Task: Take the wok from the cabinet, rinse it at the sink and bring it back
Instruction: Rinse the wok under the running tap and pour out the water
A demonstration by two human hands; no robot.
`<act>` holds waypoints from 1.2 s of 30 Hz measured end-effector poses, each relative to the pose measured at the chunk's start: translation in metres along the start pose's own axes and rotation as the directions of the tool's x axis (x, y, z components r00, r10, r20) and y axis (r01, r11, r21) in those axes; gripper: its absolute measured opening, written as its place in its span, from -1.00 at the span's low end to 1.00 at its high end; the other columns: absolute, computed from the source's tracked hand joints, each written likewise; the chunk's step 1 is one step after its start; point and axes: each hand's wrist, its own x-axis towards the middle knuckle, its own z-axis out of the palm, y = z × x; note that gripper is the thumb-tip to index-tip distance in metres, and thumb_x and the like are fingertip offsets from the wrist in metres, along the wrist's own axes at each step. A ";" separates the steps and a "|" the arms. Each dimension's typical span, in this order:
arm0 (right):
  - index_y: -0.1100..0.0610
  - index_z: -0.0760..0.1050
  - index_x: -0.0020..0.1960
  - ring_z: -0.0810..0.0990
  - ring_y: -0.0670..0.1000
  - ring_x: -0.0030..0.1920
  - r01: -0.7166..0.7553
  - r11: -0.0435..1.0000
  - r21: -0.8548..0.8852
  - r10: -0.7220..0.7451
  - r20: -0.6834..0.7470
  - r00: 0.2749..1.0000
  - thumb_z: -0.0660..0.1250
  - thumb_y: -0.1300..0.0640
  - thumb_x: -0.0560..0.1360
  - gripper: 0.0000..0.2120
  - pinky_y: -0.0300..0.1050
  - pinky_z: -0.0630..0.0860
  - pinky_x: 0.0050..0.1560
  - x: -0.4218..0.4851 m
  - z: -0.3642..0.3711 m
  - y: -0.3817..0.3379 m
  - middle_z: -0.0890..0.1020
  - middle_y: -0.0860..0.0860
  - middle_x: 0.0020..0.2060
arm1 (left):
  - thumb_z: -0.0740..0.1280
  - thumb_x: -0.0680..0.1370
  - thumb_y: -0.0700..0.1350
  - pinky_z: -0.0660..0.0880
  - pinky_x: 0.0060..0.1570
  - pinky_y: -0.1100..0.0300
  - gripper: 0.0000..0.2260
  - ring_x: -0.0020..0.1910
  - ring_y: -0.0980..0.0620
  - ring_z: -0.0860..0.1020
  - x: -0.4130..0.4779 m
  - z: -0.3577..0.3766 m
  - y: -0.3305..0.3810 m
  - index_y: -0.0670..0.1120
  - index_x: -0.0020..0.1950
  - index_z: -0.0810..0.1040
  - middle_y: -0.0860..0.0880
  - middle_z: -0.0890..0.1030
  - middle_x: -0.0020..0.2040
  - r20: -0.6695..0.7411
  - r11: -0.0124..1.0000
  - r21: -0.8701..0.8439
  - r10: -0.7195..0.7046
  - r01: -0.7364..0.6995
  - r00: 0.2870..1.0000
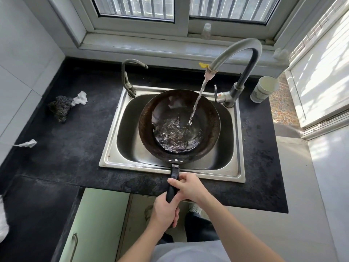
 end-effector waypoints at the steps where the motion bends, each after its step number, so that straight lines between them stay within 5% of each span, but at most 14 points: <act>1: 0.07 0.55 -0.17 0.62 -0.09 -0.36 0.004 1.000 -0.024 -0.005 -0.021 1.000 0.45 -0.04 0.52 -0.79 -0.15 0.62 -0.31 0.000 -0.002 -0.002 0.62 -0.05 -0.36 | 0.32 0.59 -0.01 0.34 -0.59 0.19 -0.73 -0.62 -0.01 0.36 0.003 0.002 0.002 -0.23 -0.07 0.57 -0.09 0.43 -0.50 -0.003 1.000 -0.004 0.002 -0.002 1.000; 6: 0.12 0.57 -0.07 0.74 0.11 -0.25 0.000 0.990 -0.138 -0.005 -0.032 0.999 0.40 -0.05 0.55 -0.78 -0.02 0.68 -0.21 -0.006 -0.037 -0.021 0.74 0.04 -0.21 | 0.32 0.59 -0.04 0.31 -0.58 0.18 -0.73 -0.63 -0.01 0.34 0.003 0.009 0.006 -0.25 -0.13 0.52 -0.08 0.42 -0.52 0.025 0.998 -0.060 -0.001 0.003 1.000; 9: 0.21 0.60 0.03 0.74 0.11 -0.26 0.017 0.994 -0.107 -0.040 -0.211 0.977 0.39 -0.02 0.57 -0.72 0.03 0.69 -0.13 0.006 -0.083 -0.036 0.74 0.04 -0.25 | 0.31 0.60 -0.04 0.31 -0.61 0.19 -0.72 -0.64 0.00 0.34 0.006 0.008 0.005 -0.20 -0.21 0.43 -0.07 0.41 -0.53 0.025 0.999 -0.047 -0.007 0.008 1.000; 13: 0.11 0.61 0.01 0.69 0.00 -0.10 0.127 0.922 -0.365 -0.288 -0.428 0.857 0.37 -0.09 0.55 -0.73 0.05 0.61 0.09 0.032 -0.147 -0.066 0.73 -0.06 -0.19 | 0.31 0.60 0.00 0.34 -0.60 0.20 -0.70 -0.62 0.01 0.36 0.007 0.007 0.003 -0.19 -0.21 0.44 -0.06 0.44 -0.52 0.028 1.000 -0.009 -0.002 0.002 1.000; 16: 0.12 0.59 0.09 0.60 -0.01 -0.05 0.173 0.869 -0.464 -0.419 -0.501 0.757 0.37 -0.10 0.55 -0.70 -0.08 0.50 0.05 0.045 -0.175 -0.099 0.64 -0.05 -0.11 | 0.32 0.59 0.02 0.35 -0.60 0.20 -0.69 -0.62 0.00 0.37 0.008 0.008 0.003 -0.20 -0.19 0.46 -0.05 0.45 -0.52 0.026 1.000 0.000 -0.013 0.013 1.000; 24: 0.12 0.59 0.04 0.63 0.11 -0.02 0.135 0.826 -0.547 -0.506 -0.616 0.603 0.40 -0.21 0.49 -0.61 -0.03 0.50 -0.03 0.094 -0.196 -0.155 0.69 0.05 -0.06 | 0.31 0.57 0.07 0.36 -0.59 0.19 -0.69 -0.62 0.02 0.37 0.007 0.007 0.007 -0.17 -0.12 0.44 -0.05 0.46 -0.50 -0.002 0.998 0.055 -0.028 0.028 1.000; 28: 0.13 0.58 0.00 0.65 0.19 0.02 0.112 0.826 -0.553 -0.502 -0.629 0.594 0.41 -0.19 0.48 -0.63 0.05 0.54 0.02 0.109 -0.198 -0.161 0.69 0.13 -0.06 | 0.32 0.56 0.07 0.35 -0.58 0.17 -0.70 -0.60 -0.03 0.36 0.006 0.008 0.006 -0.16 -0.16 0.46 -0.09 0.45 -0.47 -0.021 0.999 0.036 -0.037 0.037 0.999; 33: 0.03 0.56 -0.17 0.60 0.05 -0.09 0.076 0.909 -0.409 -0.362 -0.689 0.627 0.41 -0.32 0.40 -0.60 -0.04 0.51 -0.04 0.106 -0.210 -0.145 0.65 0.02 -0.16 | 0.32 0.56 0.07 0.36 -0.57 0.18 -0.64 -0.63 -0.02 0.36 0.005 0.010 0.006 -0.24 -0.15 0.45 -0.07 0.46 -0.50 -0.038 0.998 0.052 -0.026 0.027 0.999; 36: 0.00 0.55 -0.27 0.65 0.05 -0.13 0.089 0.958 -0.274 -0.274 -0.775 0.569 0.31 -0.32 0.46 -0.61 -0.01 0.58 -0.01 0.102 -0.209 -0.138 0.66 -0.03 -0.23 | 0.32 0.56 0.08 0.35 -0.58 0.19 -0.62 -0.64 0.00 0.36 0.005 0.011 0.006 -0.28 -0.08 0.46 -0.08 0.46 -0.49 -0.042 0.998 0.047 -0.032 0.034 0.999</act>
